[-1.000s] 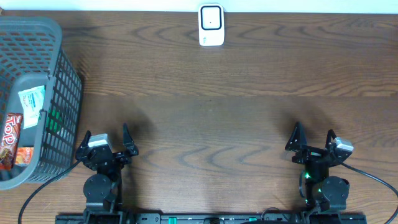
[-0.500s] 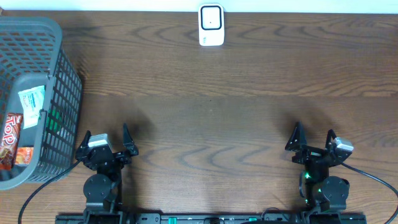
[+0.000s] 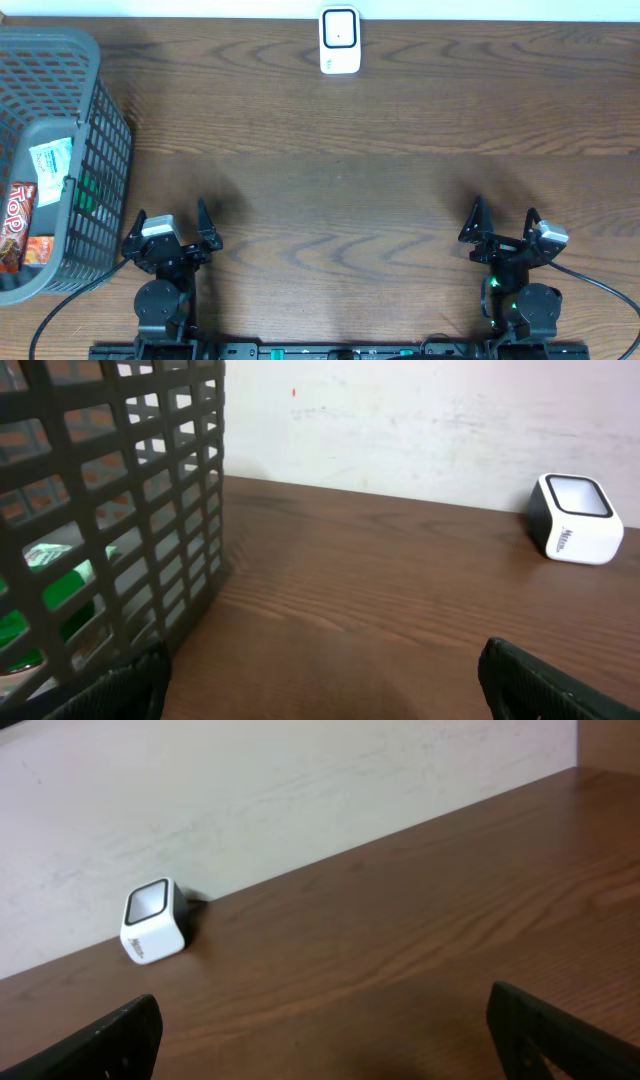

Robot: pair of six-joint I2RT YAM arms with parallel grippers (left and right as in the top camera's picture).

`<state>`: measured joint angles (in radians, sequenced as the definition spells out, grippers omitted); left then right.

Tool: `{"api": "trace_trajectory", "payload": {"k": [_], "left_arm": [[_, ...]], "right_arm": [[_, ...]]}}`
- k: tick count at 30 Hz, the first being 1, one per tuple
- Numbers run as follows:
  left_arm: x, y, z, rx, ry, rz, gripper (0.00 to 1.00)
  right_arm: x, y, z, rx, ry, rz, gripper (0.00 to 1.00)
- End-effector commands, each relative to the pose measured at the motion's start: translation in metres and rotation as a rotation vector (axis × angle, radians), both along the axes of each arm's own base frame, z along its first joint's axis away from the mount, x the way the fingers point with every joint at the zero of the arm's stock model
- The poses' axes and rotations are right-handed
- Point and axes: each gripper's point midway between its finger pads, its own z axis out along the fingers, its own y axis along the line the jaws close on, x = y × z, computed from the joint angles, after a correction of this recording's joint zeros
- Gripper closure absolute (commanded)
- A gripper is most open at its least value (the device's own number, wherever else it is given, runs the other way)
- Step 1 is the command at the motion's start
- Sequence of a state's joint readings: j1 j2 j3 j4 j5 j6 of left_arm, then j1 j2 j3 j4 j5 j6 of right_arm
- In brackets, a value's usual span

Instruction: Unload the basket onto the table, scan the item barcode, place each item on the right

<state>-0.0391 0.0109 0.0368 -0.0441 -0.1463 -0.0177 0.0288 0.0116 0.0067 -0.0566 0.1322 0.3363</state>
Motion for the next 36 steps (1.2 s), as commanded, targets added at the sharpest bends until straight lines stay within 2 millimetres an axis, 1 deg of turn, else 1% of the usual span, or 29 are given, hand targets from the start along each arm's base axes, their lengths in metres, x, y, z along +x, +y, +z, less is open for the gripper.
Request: {"api": "trace_trajectory", "payload": {"k": [1, 7, 14, 19, 22, 24, 27, 29, 33, 36], "left_arm": [[0.001, -0.007, -0.018, 0.009, 0.042, -0.046, 0.02], [0.001, -0.009, -0.018, 0.007, 0.053, -0.056, 0.02], [-0.006, -0.009, -0.009, -0.013, 0.090, -0.054, 0.02], [-0.010, -0.027, 0.006, -0.035, 0.080, -0.160, 0.02], [-0.012, -0.031, 0.011, -0.081, 0.076, -0.176, 0.02], [-0.014, -0.036, 0.010, -0.098, 0.093, -0.201, 0.02], [-0.017, -0.042, 0.001, -0.108, 0.134, -0.238, 0.02], [-0.017, -0.043, 0.001, -0.110, 0.134, -0.243, 0.02], [-0.020, -0.058, 0.002, -0.151, 0.141, -0.326, 0.02], [-0.025, -0.060, -0.002, -0.160, 0.187, -0.333, 0.02]], "right_arm": [[0.000, -0.001, 0.000, 0.006, -0.001, -0.010, 0.01], [0.000, -0.001, 0.000, 0.006, -0.001, -0.010, 0.01], [0.000, -0.001, 0.000, 0.006, -0.001, -0.010, 0.01], [0.000, -0.001, 0.000, 0.006, -0.001, -0.010, 0.01], [0.000, -0.001, 0.000, 0.006, -0.001, -0.010, 0.01], [0.000, -0.001, 0.000, 0.006, -0.001, -0.010, 0.01], [0.000, -0.001, 0.000, 0.006, -0.001, -0.010, 0.01], [0.000, -0.001, 0.000, 0.006, -0.001, -0.010, 0.01], [0.000, -0.001, 0.000, 0.006, -0.001, -0.010, 0.01], [0.000, -0.001, 0.000, 0.006, -0.001, -0.010, 0.01]]}}
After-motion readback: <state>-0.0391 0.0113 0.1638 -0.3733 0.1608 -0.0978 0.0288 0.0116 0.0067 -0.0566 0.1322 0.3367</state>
